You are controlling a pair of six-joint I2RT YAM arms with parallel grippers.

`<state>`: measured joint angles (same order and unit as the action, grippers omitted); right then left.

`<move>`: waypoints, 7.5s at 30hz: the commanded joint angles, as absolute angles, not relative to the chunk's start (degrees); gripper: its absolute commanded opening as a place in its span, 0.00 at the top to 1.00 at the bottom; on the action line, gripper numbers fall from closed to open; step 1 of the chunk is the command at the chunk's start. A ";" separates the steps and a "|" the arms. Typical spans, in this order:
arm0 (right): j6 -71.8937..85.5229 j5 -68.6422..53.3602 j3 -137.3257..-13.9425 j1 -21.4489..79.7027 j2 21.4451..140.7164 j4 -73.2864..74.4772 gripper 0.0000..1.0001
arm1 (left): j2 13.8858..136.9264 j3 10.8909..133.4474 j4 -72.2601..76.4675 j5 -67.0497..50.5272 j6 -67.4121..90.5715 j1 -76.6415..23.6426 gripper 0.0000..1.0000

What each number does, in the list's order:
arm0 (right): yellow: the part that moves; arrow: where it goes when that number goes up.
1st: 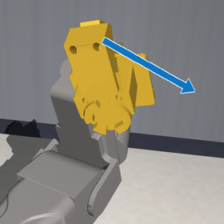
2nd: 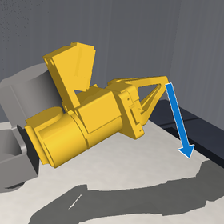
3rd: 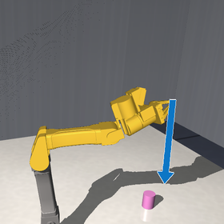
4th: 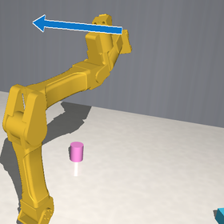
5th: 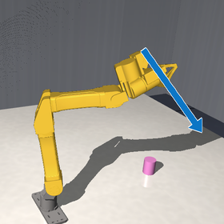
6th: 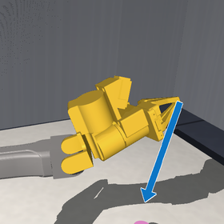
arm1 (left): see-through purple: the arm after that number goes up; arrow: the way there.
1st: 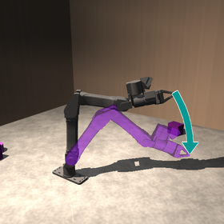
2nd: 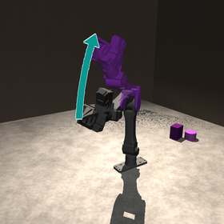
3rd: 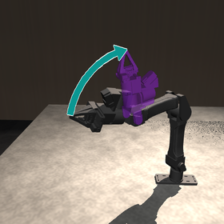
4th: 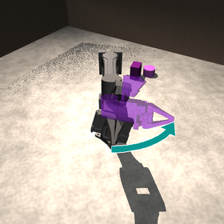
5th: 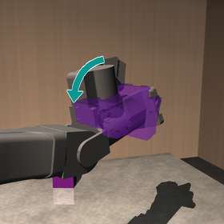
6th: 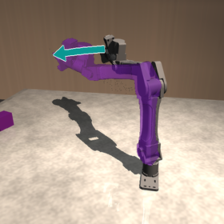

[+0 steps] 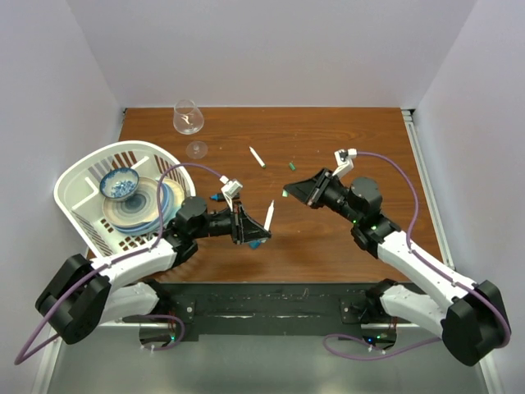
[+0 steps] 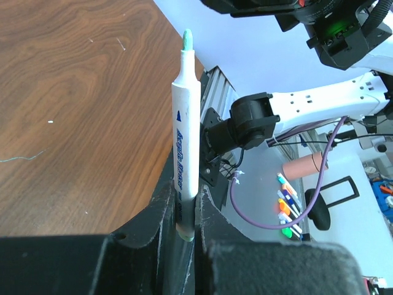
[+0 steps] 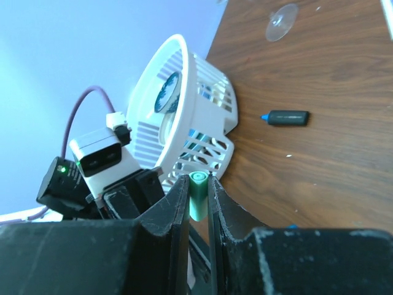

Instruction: Insert the pens into the pen caps

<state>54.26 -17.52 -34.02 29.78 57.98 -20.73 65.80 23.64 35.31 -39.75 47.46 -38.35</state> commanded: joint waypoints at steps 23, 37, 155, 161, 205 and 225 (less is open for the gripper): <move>54.49 -17.05 -38.06 35.33 61.26 -25.66 1.00 | 66.62 24.79 40.78 -41.84 47.90 -38.58 1.00; 54.41 -16.44 -34.01 36.30 57.22 -24.18 1.00 | 66.62 26.81 39.46 -40.52 47.46 -38.58 1.00; 37.18 -27.86 -41.14 46.67 52.12 4.05 1.00 | 60.64 36.74 34.01 -44.12 40.87 -35.60 1.00; 45.78 -32.43 -35.60 47.46 51.59 -6.30 1.00 | 63.01 34.54 39.18 -43.77 42.10 -34.02 1.00; 40.97 -18.53 -38.75 65.30 54.50 10.00 1.00 | 65.22 43.34 24.88 -51.15 33.84 -26.10 1.00; 21.55 0.26 -63.36 38.17 78.72 25.92 1.00 | 50.10 40.16 -2.61 -38.17 20.13 -26.10 0.03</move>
<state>28.56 3.68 -60.82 46.02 69.91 20.34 52.03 37.15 5.69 -47.16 26.46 -26.30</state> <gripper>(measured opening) 0.075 0.904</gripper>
